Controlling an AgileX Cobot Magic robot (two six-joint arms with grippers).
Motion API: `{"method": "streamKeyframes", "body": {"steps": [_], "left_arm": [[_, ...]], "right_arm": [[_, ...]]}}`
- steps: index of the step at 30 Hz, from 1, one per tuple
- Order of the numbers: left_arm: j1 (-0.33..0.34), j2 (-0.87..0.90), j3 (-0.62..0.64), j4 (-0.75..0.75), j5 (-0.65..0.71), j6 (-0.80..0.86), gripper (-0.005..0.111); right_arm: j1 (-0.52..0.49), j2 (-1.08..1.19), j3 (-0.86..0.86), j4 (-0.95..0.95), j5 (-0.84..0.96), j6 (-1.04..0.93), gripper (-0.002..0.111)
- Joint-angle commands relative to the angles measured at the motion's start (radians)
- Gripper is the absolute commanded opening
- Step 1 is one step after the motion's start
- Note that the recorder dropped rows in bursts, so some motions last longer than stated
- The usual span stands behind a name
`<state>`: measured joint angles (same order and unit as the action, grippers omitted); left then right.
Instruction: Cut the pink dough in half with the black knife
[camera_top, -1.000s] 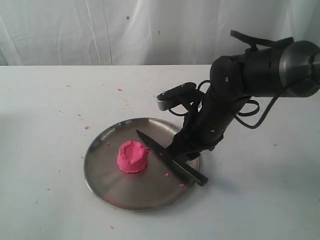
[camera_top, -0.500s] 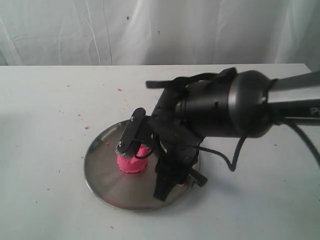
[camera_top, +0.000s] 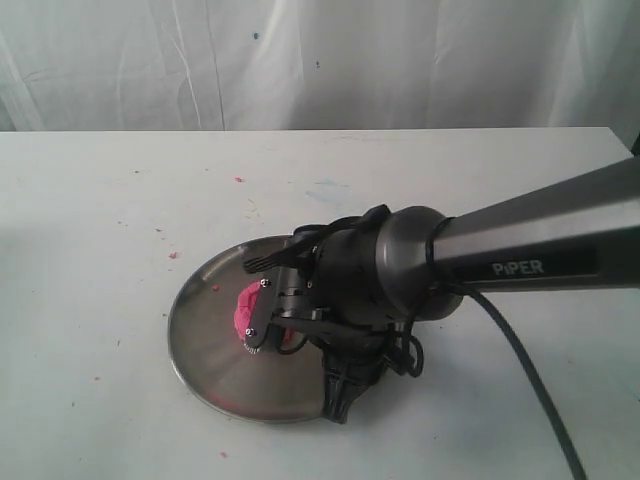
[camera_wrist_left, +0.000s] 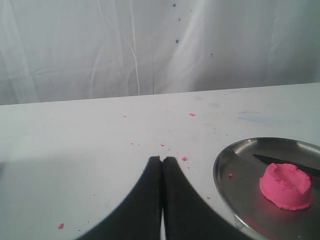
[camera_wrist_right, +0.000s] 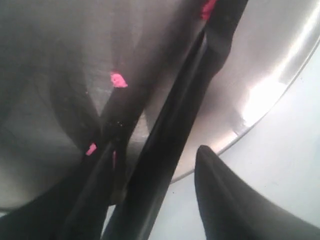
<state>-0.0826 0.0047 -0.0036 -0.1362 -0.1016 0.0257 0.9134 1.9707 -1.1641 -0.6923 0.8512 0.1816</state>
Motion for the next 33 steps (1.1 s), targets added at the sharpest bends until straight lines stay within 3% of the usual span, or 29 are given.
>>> {"method": "streamKeyframes", "body": {"steps": [1,5,24,33], "left_arm": [[0.0,-0.005,0.004,-0.007,-0.003,0.0,0.0],[0.0,-0.005,0.004,-0.007,-0.003,0.0,0.0],[0.0,-0.005,0.004,-0.007,-0.003,0.0,0.0],[0.0,-0.005,0.004,-0.007,-0.003,0.0,0.0]], "right_arm": [[0.003,0.027,-0.003,-0.061,0.017,0.052,0.047],[0.003,0.054,-0.003,-0.073,0.024,0.059,0.047],[0.003,0.055,-0.003,-0.162,0.033,0.275,0.011],[0.003,0.016,-0.003,-0.22,0.041,0.356,0.009]]}}
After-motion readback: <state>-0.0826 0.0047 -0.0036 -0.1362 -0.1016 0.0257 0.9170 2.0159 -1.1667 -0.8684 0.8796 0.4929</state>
